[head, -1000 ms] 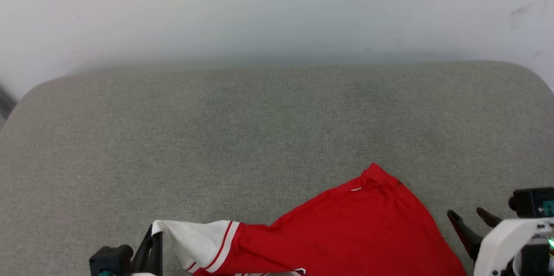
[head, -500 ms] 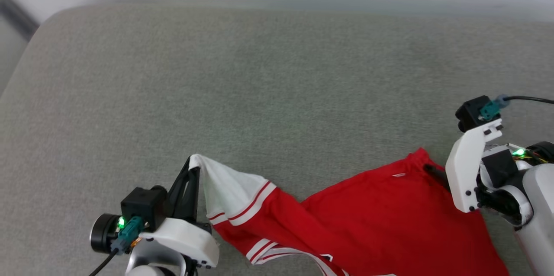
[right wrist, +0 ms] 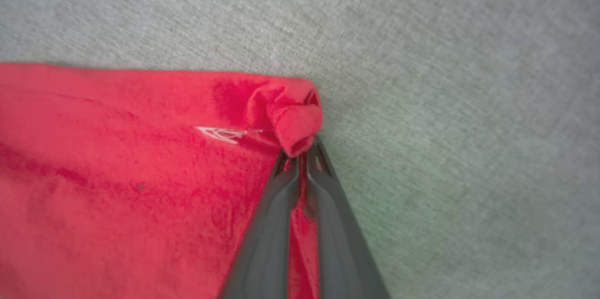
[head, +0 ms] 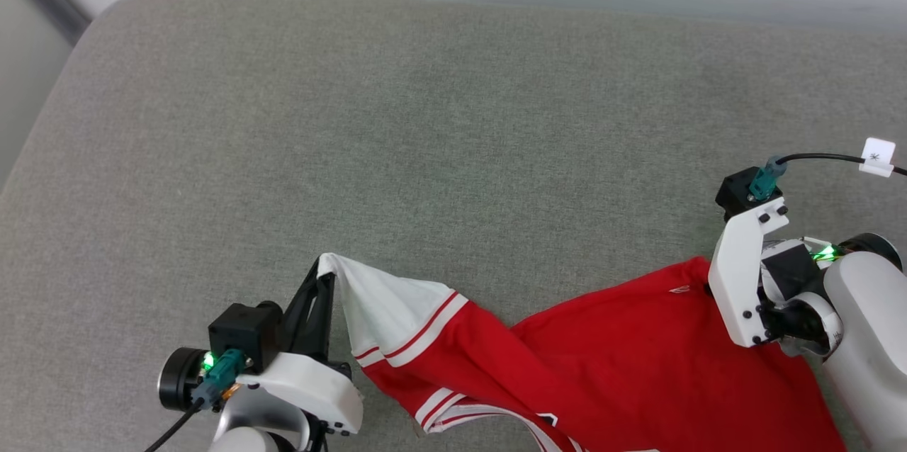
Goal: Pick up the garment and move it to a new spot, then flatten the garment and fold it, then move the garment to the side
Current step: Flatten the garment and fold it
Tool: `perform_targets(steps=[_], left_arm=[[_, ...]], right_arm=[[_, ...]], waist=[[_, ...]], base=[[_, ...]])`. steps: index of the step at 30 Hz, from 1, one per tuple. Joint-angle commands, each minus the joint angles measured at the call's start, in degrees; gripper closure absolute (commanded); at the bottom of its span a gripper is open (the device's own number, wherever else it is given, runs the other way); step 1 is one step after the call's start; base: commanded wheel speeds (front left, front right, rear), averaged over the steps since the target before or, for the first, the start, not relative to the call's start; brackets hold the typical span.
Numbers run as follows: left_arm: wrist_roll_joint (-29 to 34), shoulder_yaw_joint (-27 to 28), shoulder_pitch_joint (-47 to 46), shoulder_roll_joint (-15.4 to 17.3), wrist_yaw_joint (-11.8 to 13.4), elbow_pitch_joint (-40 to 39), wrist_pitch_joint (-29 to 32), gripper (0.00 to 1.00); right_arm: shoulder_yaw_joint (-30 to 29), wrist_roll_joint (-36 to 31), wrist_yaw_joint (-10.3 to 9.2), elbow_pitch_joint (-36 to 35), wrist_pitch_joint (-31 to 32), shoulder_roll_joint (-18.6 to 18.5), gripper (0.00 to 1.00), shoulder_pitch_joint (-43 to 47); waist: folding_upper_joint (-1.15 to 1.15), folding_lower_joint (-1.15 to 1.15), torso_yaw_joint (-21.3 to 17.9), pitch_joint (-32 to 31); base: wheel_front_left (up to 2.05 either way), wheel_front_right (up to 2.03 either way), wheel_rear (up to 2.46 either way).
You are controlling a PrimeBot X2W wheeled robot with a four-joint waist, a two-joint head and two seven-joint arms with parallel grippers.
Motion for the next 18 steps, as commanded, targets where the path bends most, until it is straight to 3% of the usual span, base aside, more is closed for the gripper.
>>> perform_targets(steps=[1, 9, 18], left_arm=[[-0.26, 0.29, -0.35, 0.55, 0.0, 0.32, -0.13, 1.0], [-0.43, 1.61, -6.56, 3.6, -1.73, 0.59, 2.78, 1.0], [-2.48, 3.98, -26.12, 5.03, -5.81, 10.04, 6.86, 1.0]], right_arm=[[1.14, 0.12, -0.05, 1.12, -1.43, 0.24, 1.0, 0.03], [-0.28, -1.75, -0.05, 1.78, -14.18, 0.8, 1.0, -5.06], [-5.13, -5.66, -0.05, 6.26, -26.61, 3.71, 1.0, -14.04]], waist=[[0.0, -0.01, -0.6, -0.88], [0.0, -0.01, -2.93, -5.29], [0.0, -0.01, -5.38, -5.94]], base=[[0.0, 0.0, 0.0], [0.0, 0.0, 0.0], [0.0, 0.0, 0.0]])
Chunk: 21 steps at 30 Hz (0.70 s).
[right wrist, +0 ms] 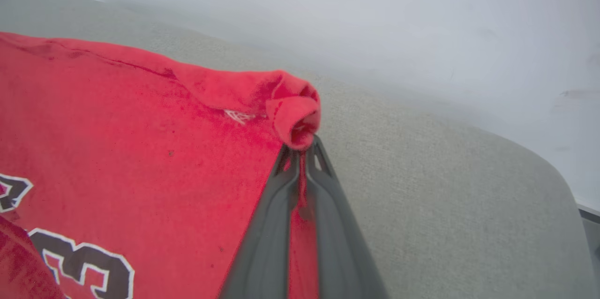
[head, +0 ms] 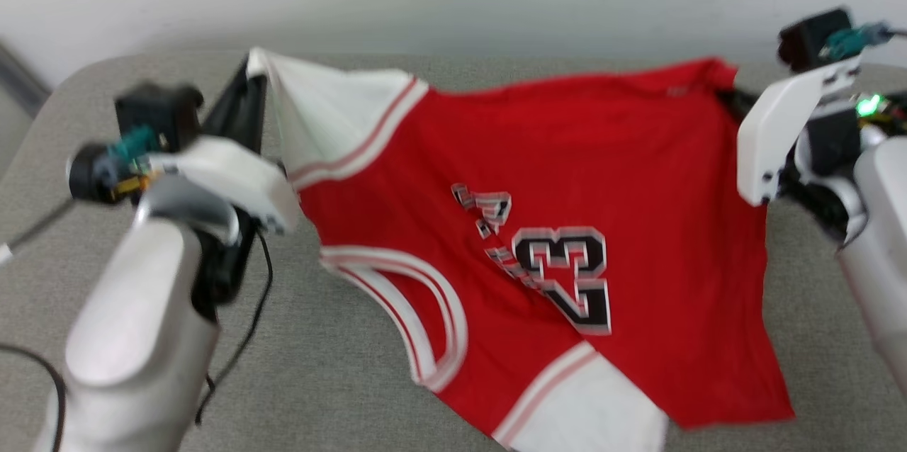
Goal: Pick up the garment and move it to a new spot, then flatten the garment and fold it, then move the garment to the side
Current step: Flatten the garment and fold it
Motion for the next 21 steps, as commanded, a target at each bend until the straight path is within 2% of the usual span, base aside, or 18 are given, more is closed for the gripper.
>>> perform_targets(steps=[1, 6, 11, 16, 21], left_arm=[[-0.44, 0.37, -4.78, -0.01, -1.04, 2.86, 0.07, 1.0], [-0.12, 1.12, -19.25, -0.59, -3.19, 12.17, -1.4, 1.0], [1.76, 1.6, -33.19, -0.55, -3.46, 19.12, -4.58, 1.0], [3.47, 1.89, -45.76, -0.12, -3.39, 23.31, -7.64, 1.0], [4.08, 1.92, -54.96, 0.49, -4.53, 26.41, -8.91, 1.0]], right_arm=[[-1.06, -0.74, -0.04, 0.77, -1.86, 0.58, 1.0, -2.93], [-3.83, -2.35, -0.04, 1.8, -7.07, 1.31, 1.0, -10.97], [-6.05, -4.27, -0.04, 2.55, -11.24, 1.42, 1.0, -20.65], [-7.74, -5.67, -0.04, 3.2, -15.53, 0.52, 1.0, -30.71], [-7.22, -5.36, -0.04, 4.67, -18.56, -0.38, 1.0, -38.46]], waist=[[0.0, 0.0, -0.55, 0.91], [0.0, 0.0, -1.51, 4.23], [0.0, 0.0, -2.15, 9.31], [0.0, 0.0, -2.27, 15.08], [0.0, 0.0, -2.57, 20.22]], base=[[0.0, 0.0, 0.0], [0.0, 0.0, 0.0], [0.0, 0.0, 0.0], [0.0, 0.0, 0.0], [0.0, 0.0, 0.0]])
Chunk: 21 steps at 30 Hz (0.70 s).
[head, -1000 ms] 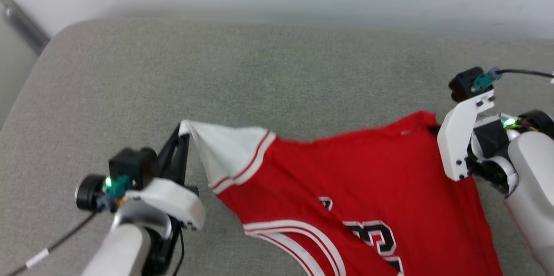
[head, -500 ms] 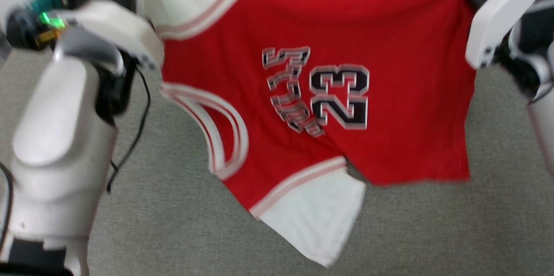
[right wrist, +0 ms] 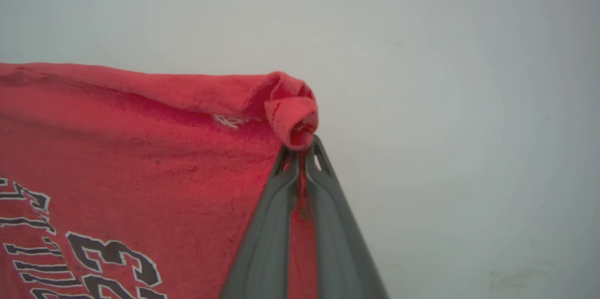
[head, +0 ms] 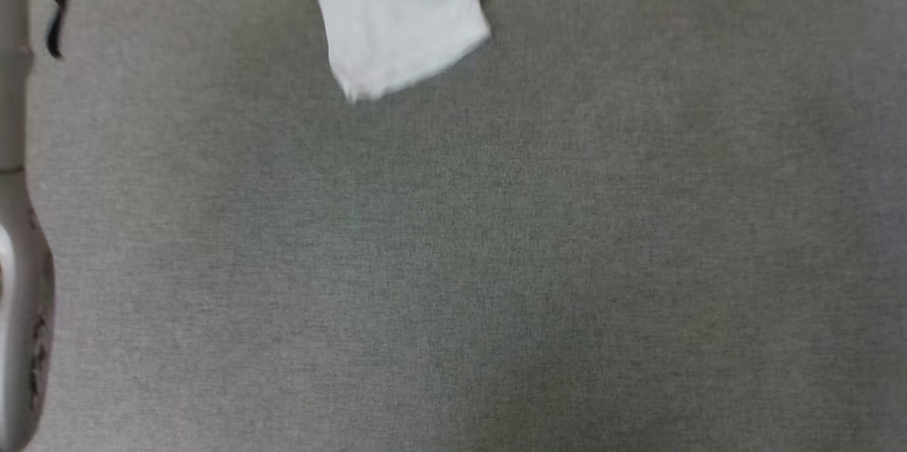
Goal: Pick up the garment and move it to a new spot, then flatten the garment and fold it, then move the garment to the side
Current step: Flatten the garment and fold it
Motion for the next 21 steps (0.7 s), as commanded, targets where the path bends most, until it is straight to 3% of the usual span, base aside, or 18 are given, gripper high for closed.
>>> perform_targets(steps=[1, 12, 21], left_arm=[[0.61, -0.44, -2.32, 0.38, -0.35, 1.23, -0.48, 1.0], [-0.17, -1.21, -6.87, -1.58, -1.5, 10.06, -3.26, 1.0], [-2.73, -0.79, -1.1, -4.01, -3.5, 18.21, -6.06, 1.0]], right_arm=[[0.39, 0.44, -0.04, 0.97, -1.01, -0.69, 1.0, -2.07], [5.67, 2.82, -0.04, 7.96, -4.25, -0.17, 1.0, -8.71], [11.99, 6.57, -0.04, 13.95, -7.26, 1.09, 1.0, -3.73]], waist=[[0.0, -0.01, -0.27, 4.39], [0.0, -0.01, 0.0, 11.86], [0.0, -0.01, 0.6, 11.13]], base=[[0.0, 0.0, 0.0], [0.0, 0.0, 0.0], [0.0, 0.0, 0.0]])
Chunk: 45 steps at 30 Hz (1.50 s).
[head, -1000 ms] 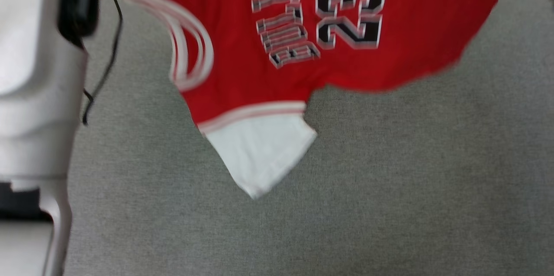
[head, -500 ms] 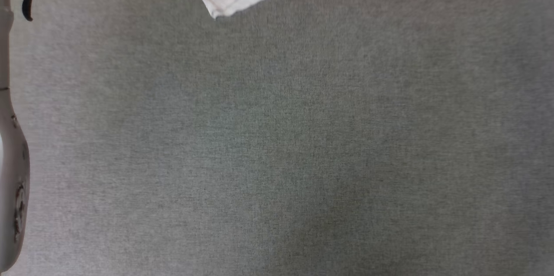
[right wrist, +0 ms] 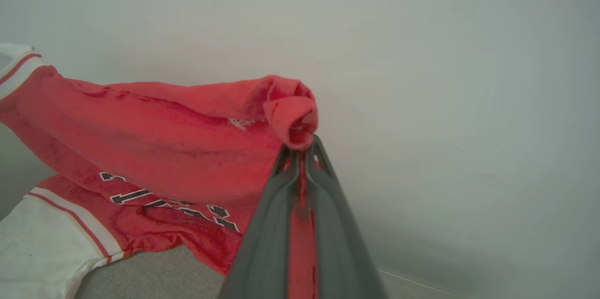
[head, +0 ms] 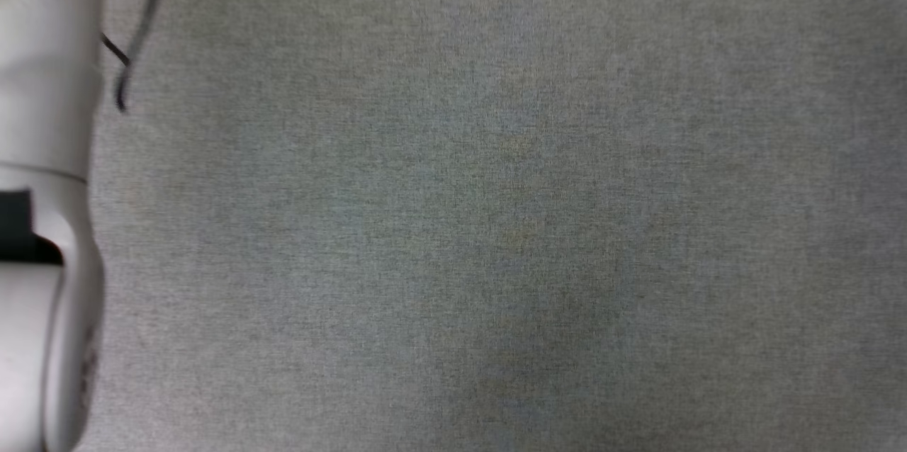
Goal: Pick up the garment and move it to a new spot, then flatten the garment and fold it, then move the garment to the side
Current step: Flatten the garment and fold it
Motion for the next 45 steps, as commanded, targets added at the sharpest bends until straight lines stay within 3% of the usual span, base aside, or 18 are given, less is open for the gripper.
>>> perform_targets(steps=[1, 6, 14, 24, 31, 37, 41, 45], left_arm=[[-0.77, 0.34, 3.07, -0.46, -0.62, 1.32, -0.71, 1.0], [-1.97, 1.22, 10.86, -0.94, -1.23, 3.2, -1.24, 1.0], [-2.56, 4.12, 35.37, -0.12, -1.24, -2.34, -1.36, 1.0], [-4.28, 5.38, 66.16, 1.3, 2.52, -17.58, 1.25, 1.0], [-6.29, 7.28, 84.61, 3.82, 8.94, -38.39, 9.85, 1.0], [-6.02, 8.77, 96.21, 6.01, 15.25, -56.85, 16.94, 1.0], [-5.57, 8.73, 100.37, 6.71, 17.91, -65.69, 20.66, 1.0], [-5.32, 8.12, 100.61, 7.08, 18.8, -69.88, 22.81, 1.0]], right_arm=[[1.69, 1.07, -0.04, 1.4, -1.05, 0.01, 1.0, 2.94], [5.94, 3.94, -0.04, 3.01, -3.02, 0.92, 1.0, 10.0], [13.63, 10.53, -0.04, 0.46, -5.3, -0.24, 1.0, 29.27], [15.5, 15.58, -0.04, -6.5, -5.51, -3.5, 1.0, 53.37], [10.19, 14.7, -0.05, -14.79, -3.54, -6.25, 1.0, 67.3], [0.98, 11.14, -0.07, -25.12, 1.5, -7.37, 1.0, 78.42], [-6.59, 7.66, -0.06, -34.01, 7.56, -5.74, 1.0, 85.85], [-12.73, 3.79, -0.05, -42.94, 14.73, -3.25, 0.99, 90.62]], waist=[[0.0, -0.01, 0.37, -1.86], [0.0, -0.01, 0.31, -6.9], [0.0, -0.01, 0.34, -20.36], [0.0, -0.01, 0.66, -34.31], [0.0, -0.01, 1.12, -38.32], [0.0, -0.01, 1.42, -39.33], [0.0, -0.01, 1.46, -39.42], [0.0, -0.01, 1.23, -38.61]], base=[[0.0, 0.0, 0.0], [0.0, 0.0, 0.0], [0.0, 0.0, 0.0], [0.0, 0.0, 0.0], [0.0, 0.0, 0.0], [0.0, 0.0, 0.0], [0.0, 0.0, 0.0], [0.0, 0.0, 0.0]])
